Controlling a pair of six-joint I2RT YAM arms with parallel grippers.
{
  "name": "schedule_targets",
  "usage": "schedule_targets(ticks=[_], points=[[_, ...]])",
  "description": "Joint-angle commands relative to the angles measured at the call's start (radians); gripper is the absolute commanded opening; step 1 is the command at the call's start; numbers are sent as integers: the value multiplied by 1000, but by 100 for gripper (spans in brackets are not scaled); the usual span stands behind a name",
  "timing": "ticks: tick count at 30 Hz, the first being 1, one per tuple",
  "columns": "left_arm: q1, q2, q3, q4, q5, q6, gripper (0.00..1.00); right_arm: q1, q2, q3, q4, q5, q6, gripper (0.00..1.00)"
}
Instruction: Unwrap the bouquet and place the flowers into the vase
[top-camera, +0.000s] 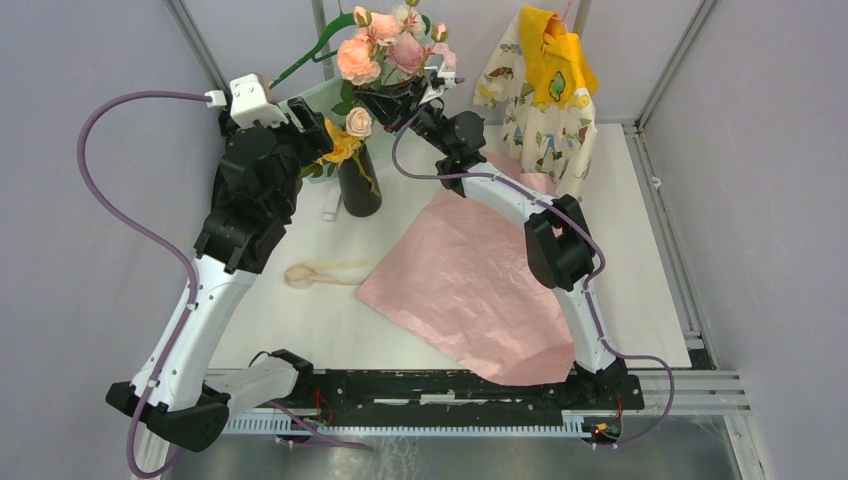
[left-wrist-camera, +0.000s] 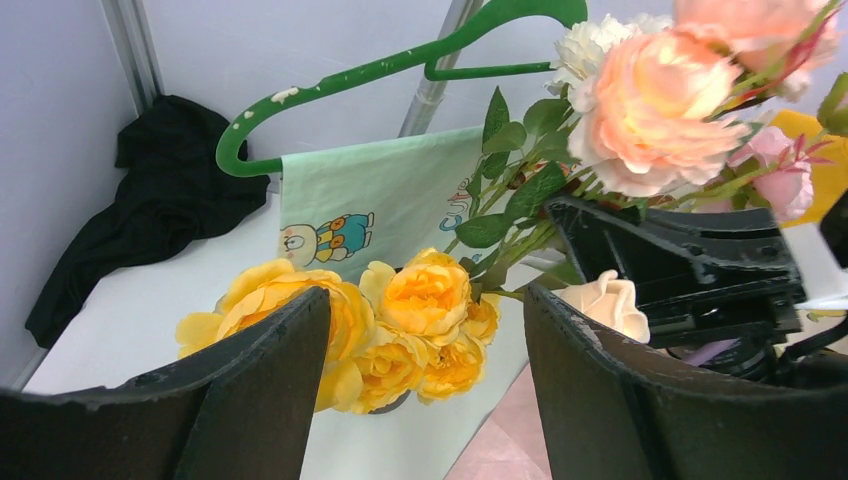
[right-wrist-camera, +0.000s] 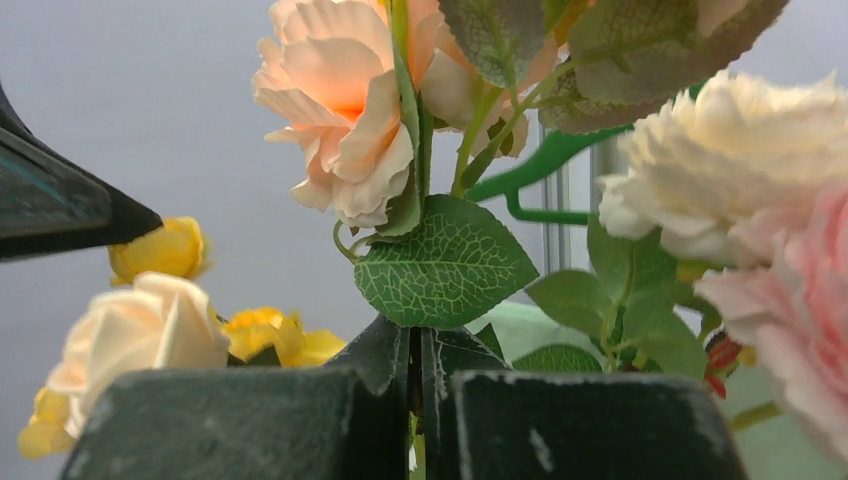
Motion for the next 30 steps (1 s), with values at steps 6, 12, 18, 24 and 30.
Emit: schedule_targets(ticks=[6,12,18,24,30], points=[[-3,-6,-2,58,-13,-1,77,9,19,-51,-37,-32,-27,0],[-3,-4,1,58,-13,-2,77,13,23,-82,-98,-37,-68,0],[-3,0,9,57,-16,-4,77,15,27,-90,-137,-30,-66,24],[-3,-5,11,58,-18,-2,77,16,-10,-156,-111,-27,-60,47],[-3,-7,13,58,-19,-2,77,15,-76,-223,-74,-31,-65,59]])
